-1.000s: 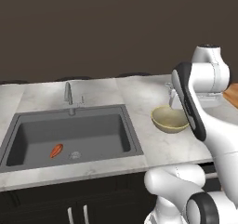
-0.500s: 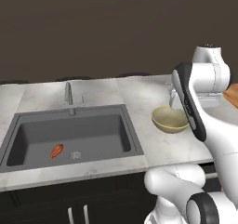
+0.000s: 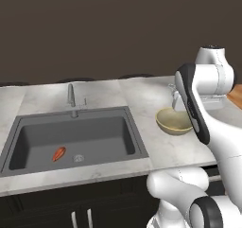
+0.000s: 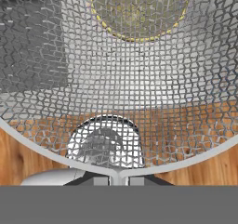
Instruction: Pick the strainer and bowl and place them in the sink. Then turn on the water.
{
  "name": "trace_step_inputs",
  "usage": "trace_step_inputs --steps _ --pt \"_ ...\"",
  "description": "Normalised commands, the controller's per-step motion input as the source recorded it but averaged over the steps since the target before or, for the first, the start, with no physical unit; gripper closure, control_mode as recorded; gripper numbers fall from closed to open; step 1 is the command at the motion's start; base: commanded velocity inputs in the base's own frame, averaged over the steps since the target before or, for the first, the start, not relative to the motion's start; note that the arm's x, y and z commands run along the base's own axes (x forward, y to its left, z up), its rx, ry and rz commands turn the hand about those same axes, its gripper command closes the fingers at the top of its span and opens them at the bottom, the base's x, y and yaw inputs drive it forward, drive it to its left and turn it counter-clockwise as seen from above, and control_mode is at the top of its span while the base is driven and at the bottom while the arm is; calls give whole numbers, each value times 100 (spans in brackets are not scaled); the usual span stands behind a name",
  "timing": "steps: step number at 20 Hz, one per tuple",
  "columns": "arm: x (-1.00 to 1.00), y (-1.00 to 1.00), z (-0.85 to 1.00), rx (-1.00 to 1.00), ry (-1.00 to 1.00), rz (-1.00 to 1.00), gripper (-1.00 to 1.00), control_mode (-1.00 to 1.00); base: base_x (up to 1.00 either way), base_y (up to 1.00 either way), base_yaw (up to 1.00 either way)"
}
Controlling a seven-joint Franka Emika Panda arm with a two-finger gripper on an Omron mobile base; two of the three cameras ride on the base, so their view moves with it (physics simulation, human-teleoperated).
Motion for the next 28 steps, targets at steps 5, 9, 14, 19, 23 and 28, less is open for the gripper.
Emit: trace_step_inputs --steps 5,9,14,19,23,28 --pt "0 0 0 0 0 0 100 100 6 29 -7" --pt "0 0 0 0 0 0 100 100 29 14 -3" --pt "0 0 0 0 0 0 100 100 34 0 0" --pt "0 0 0 0 0 0 100 100 43 0 0" --pt "0 0 0 0 0 0 100 100 36 0 0" --pt "0 0 0 0 0 0 100 100 6 0 0"
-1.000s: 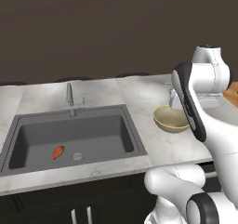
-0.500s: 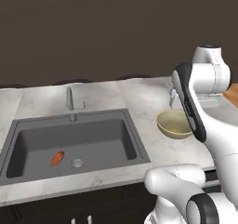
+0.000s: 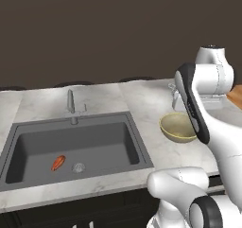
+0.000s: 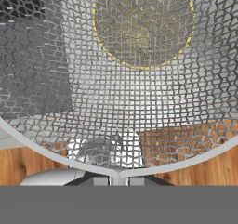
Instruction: Pick the strainer and bowl and place them in the sink. Then turn on the water.
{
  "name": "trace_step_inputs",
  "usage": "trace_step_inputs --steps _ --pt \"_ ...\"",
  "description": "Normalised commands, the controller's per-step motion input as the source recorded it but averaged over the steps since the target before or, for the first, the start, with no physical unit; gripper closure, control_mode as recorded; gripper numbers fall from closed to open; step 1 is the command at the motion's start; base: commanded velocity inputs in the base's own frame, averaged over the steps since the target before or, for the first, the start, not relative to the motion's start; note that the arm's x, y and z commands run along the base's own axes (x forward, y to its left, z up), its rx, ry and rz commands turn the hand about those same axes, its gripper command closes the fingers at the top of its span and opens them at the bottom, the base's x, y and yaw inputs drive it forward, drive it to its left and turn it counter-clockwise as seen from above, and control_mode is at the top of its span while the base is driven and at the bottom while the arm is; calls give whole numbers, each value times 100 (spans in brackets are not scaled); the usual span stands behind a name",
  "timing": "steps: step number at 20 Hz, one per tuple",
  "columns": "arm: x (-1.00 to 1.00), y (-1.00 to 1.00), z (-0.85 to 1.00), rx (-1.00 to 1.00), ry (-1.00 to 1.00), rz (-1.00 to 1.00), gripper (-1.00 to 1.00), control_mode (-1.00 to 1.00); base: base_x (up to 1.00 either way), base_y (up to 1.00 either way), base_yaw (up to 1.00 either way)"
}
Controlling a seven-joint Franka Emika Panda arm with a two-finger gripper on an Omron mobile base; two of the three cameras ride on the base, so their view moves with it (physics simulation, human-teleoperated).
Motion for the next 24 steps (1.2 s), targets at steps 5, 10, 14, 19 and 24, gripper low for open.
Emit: trace_step_inputs --steps 5,10,14,19,24 --pt "0 0 0 0 0 0 100 -100 0 0 0" --pt "0 37 -1 -1 -1 0 100 -100 0 0 0" --pt "0 88 -12 -1 0 2 100 -100 0 0 0" --pt "-3 100 -17 0 0 12 100 -100 0 0 0" --pt "0 100 -22 0 1 17 100 -100 0 0 0"
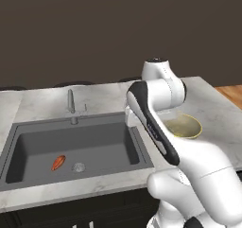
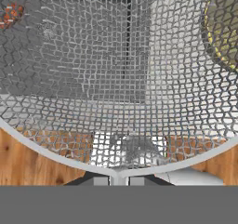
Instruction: Pick the strainer and bowl and place them in the sink. Then turn on the water.
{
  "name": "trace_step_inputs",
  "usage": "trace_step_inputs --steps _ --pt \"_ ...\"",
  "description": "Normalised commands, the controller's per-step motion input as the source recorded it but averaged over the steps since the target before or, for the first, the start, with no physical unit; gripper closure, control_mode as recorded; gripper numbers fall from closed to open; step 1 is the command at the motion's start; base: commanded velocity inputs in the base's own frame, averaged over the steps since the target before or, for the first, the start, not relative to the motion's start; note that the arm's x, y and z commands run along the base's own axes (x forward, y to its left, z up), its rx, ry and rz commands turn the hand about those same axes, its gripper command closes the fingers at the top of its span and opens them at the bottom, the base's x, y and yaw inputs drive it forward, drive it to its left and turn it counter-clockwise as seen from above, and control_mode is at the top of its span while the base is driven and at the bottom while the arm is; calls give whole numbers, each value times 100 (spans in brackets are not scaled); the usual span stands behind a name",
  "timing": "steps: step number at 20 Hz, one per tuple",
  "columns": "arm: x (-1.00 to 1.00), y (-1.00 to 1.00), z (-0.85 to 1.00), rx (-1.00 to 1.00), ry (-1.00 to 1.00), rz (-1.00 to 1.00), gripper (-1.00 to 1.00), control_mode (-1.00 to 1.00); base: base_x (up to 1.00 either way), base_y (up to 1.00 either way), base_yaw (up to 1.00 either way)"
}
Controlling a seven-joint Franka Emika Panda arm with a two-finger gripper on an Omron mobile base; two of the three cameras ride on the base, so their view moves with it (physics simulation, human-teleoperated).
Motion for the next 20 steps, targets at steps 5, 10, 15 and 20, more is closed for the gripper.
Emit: trace_step_inputs --steps 5,10,15,20 --pt "0 95 -29 6 6 11 100 -100 0 0 0" --pt "6 99 -23 9 11 8 100 -100 0 0 0" --pt "27 94 -28 5 7 4 100 -100 0 0 0" --pt "54 62 -24 0 0 0 100 -100 0 0 0"
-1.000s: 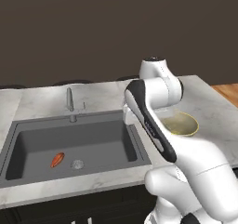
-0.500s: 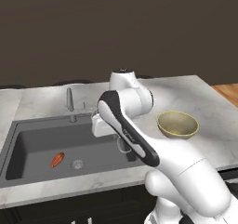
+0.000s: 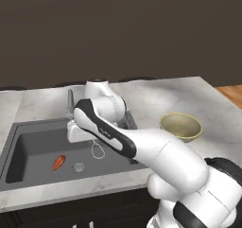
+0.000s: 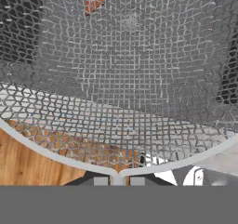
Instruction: Pick the strainer and bowl and place them in the sink. Then turn on the water.
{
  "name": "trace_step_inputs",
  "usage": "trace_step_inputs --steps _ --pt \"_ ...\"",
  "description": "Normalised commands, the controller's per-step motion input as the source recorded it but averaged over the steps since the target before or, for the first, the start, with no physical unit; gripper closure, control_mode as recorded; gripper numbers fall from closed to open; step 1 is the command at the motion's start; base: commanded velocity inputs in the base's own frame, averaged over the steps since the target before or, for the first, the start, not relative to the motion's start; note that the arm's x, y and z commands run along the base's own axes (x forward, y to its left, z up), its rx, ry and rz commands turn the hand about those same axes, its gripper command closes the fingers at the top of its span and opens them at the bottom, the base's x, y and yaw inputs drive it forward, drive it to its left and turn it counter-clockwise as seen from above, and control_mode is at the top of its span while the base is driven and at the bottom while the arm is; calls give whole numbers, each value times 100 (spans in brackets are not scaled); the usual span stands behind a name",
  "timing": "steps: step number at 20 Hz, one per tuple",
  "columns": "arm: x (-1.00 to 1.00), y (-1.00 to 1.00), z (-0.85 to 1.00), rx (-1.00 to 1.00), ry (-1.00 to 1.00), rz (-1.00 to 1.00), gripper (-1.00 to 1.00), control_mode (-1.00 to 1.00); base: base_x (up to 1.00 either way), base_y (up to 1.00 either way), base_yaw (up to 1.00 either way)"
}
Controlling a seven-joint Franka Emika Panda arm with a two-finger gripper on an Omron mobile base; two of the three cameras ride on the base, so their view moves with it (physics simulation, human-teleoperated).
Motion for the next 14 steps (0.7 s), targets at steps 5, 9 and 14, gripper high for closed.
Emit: trace_step_inputs --steps 5,9,14 --pt "62 52 -27 0 0 0 100 -100 0 0 0" --pt "43 47 -40 0 0 0 100 -100 0 0 0" --pt "36 50 -53 0 0 0 100 -100 0 0 0"
